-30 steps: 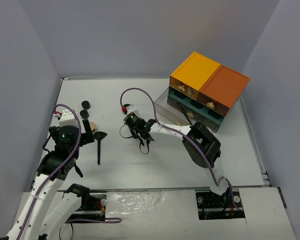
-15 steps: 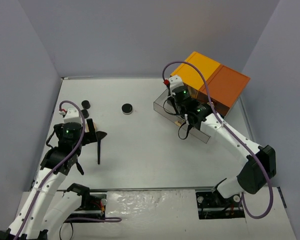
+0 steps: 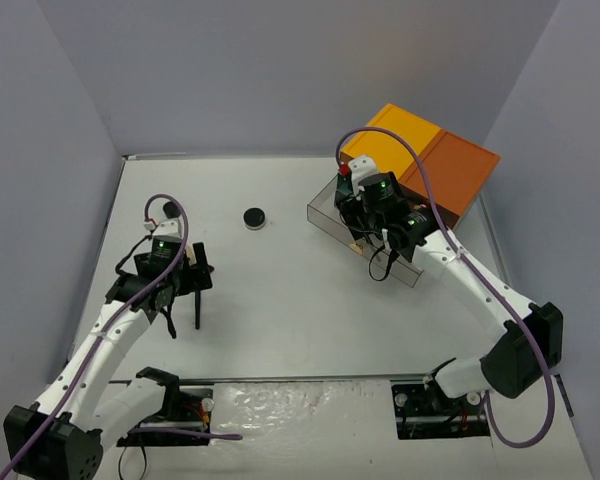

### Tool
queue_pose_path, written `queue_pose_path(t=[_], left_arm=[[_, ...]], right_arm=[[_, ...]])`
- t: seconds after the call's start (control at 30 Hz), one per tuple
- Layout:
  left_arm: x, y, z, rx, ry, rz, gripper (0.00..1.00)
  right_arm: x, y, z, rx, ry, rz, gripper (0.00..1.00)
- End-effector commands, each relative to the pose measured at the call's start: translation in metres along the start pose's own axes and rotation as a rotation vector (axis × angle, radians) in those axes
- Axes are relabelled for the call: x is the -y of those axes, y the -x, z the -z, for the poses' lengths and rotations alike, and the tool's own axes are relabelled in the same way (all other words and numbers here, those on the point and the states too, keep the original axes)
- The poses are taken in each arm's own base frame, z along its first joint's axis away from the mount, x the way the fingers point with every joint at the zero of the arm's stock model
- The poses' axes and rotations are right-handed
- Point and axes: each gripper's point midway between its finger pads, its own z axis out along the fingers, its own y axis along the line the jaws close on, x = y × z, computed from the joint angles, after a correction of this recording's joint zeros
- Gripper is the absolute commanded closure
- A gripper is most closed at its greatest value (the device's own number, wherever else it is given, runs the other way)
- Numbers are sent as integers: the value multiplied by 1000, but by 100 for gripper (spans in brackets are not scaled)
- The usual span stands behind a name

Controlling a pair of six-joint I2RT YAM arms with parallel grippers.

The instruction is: Organize the makeup

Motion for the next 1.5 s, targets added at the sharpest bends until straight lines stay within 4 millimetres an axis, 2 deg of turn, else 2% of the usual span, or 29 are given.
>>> queue_pose_path(t=[0.0, 0.13, 0.37, 0.5, 0.77, 1.03, 1.13, 1.23, 1.37, 1.47], left_arm=[[13, 0, -13, -39, -9, 109, 3], [16, -19, -40, -133, 31, 131, 5], [14, -42, -70, -252, 118, 136, 21], [15, -48, -83, -271, 132, 132, 30], [23, -58, -101, -302, 107, 129, 60], [36, -65, -105, -311, 42, 158, 93], [54, -53, -98, -272, -58, 216, 99], [82, -31, -83, -213, -197, 295, 100], [118, 22, -45, -55, -402, 418, 100], [136, 55, -17, 47, -524, 490, 100]], right_arm=[[7, 48, 39, 171, 58, -93, 21], [-3, 55, 54, 215, 141, -129, 19], [-15, 47, 64, 228, 212, -141, 18], [-18, 41, 71, 234, 231, -148, 17], [-25, 31, 73, 226, 265, -163, 17], [-40, 33, 75, 224, 341, -174, 16], [-50, 35, 77, 227, 389, -171, 16], [-74, 41, 80, 229, 483, -173, 16], [-116, 50, 91, 240, 593, -185, 16], [-148, 54, 97, 246, 659, -189, 16]])
